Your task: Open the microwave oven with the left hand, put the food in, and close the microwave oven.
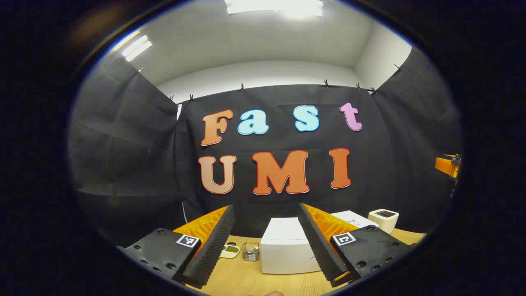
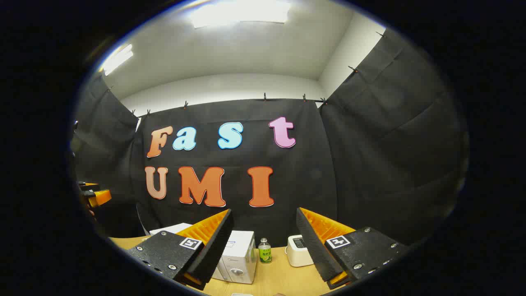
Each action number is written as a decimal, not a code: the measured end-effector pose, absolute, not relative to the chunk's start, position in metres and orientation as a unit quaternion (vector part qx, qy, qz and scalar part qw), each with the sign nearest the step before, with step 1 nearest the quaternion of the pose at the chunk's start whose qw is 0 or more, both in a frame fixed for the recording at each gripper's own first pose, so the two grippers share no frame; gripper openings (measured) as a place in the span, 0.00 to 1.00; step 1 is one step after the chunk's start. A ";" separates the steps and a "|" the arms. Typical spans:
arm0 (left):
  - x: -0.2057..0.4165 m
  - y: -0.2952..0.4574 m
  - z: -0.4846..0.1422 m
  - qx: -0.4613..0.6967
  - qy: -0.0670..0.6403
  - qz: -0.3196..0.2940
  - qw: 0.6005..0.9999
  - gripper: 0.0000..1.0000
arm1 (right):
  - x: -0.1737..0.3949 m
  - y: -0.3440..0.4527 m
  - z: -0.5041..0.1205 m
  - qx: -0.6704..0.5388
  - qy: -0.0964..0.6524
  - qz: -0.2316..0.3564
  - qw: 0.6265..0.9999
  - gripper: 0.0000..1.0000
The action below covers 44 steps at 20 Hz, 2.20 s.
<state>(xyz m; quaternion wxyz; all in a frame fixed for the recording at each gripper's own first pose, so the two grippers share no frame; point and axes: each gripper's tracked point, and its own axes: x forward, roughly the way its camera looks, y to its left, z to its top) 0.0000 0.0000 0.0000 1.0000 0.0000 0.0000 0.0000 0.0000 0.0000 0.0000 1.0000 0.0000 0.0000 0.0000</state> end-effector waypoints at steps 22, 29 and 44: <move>0.005 -0.014 0.002 0.009 0.000 -0.004 1.000 1.00 | 0.012 0.005 0.010 -0.054 0.008 0.027 0.998 0.95; 0.001 -0.020 0.002 0.011 -0.002 -0.008 1.000 0.99 | 0.006 0.008 0.013 -0.052 0.001 0.031 0.998 0.95; -0.009 -0.045 -0.005 -0.004 -0.012 -0.021 1.000 0.98 | -0.004 -0.007 -0.001 -0.051 0.007 0.030 0.998 0.94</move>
